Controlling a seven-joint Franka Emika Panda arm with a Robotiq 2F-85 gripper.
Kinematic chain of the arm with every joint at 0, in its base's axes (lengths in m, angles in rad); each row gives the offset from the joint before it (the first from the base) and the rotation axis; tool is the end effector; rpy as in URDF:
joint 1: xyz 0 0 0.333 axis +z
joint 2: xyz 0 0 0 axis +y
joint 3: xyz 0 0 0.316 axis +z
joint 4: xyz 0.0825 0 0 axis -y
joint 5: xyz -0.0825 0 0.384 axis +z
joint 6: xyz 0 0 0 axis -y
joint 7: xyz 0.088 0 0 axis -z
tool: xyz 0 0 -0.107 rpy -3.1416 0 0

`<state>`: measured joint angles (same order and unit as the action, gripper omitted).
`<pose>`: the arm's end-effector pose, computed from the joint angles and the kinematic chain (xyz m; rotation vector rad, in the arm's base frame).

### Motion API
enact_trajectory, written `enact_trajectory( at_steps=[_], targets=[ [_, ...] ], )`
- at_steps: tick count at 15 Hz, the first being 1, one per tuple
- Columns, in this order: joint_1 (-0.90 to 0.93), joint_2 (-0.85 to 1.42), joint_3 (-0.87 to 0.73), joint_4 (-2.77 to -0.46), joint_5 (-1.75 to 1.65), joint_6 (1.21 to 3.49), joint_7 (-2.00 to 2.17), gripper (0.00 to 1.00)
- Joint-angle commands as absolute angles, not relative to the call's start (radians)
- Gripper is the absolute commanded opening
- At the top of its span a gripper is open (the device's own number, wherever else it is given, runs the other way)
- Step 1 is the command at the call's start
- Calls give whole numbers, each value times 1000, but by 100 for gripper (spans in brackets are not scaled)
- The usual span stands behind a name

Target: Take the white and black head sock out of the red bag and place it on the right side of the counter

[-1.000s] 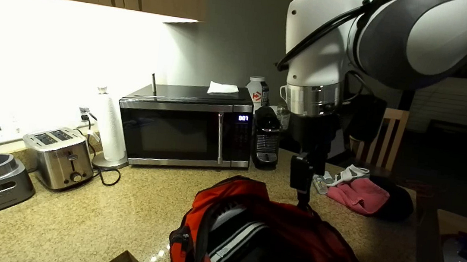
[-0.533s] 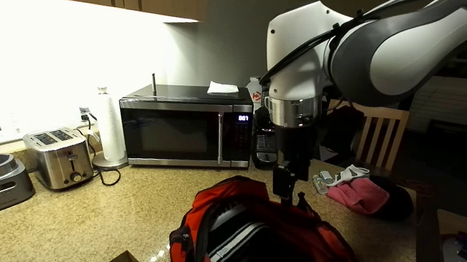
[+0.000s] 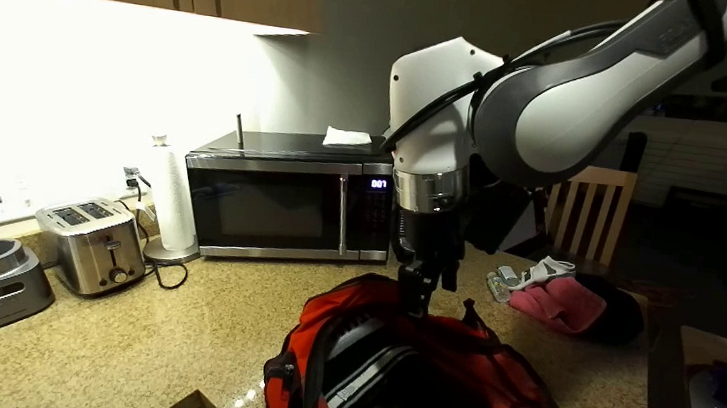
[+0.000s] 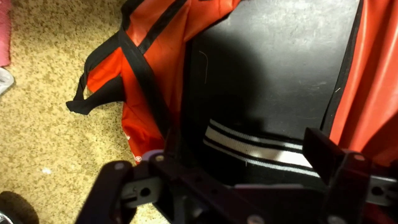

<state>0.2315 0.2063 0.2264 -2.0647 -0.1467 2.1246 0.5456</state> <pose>0.5098 0.2414 0.3253 3.0080 -0.0047 -0.1310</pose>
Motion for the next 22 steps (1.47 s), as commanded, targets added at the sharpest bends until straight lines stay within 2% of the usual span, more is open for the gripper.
enact_trajectory(
  at_steps=[1,14,22],
  targets=[
    [250,270,190,-2020,-160,2162,519,100],
    [278,319,111,-2039,-113,2370,657,100],
    [280,297,127,-2110,-27,2368,664,100]
  ],
)
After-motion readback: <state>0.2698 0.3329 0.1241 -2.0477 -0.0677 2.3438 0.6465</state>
